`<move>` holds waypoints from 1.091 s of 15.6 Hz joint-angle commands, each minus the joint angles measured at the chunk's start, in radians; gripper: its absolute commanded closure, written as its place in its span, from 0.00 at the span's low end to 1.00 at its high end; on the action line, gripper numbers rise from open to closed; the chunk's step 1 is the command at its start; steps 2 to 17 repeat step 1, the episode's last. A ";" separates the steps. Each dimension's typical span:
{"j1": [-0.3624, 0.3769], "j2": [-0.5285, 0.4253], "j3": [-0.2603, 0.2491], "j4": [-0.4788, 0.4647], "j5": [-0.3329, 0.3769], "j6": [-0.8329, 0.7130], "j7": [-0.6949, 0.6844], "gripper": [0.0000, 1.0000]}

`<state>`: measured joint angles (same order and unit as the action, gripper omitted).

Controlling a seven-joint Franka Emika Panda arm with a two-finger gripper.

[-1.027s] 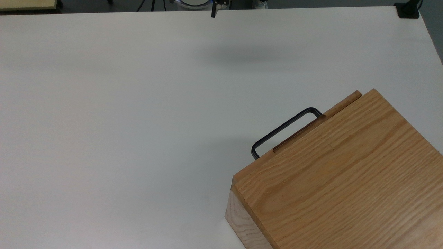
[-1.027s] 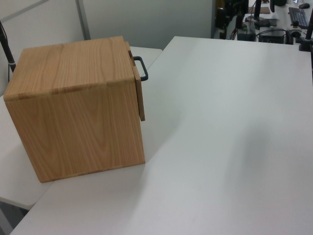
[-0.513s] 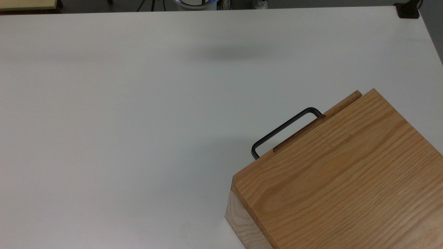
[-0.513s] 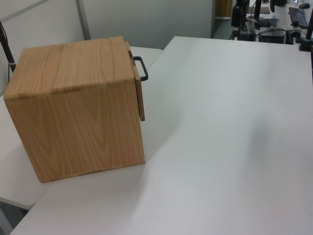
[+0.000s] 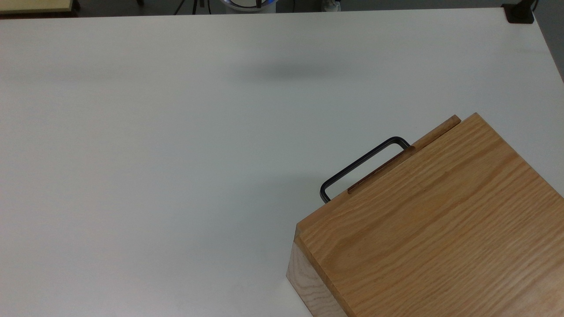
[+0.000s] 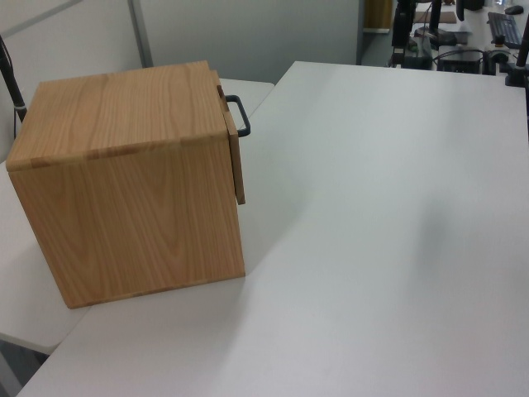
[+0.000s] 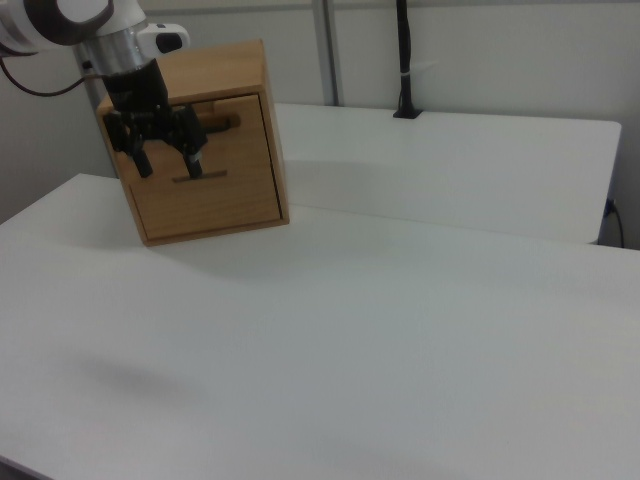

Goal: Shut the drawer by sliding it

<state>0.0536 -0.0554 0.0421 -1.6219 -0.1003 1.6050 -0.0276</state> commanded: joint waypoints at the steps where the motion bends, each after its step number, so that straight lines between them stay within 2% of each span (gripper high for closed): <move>1: 0.003 -0.029 -0.007 -0.036 0.010 0.033 -0.021 0.00; 17: 0.003 -0.029 -0.007 -0.036 0.010 0.033 -0.021 0.00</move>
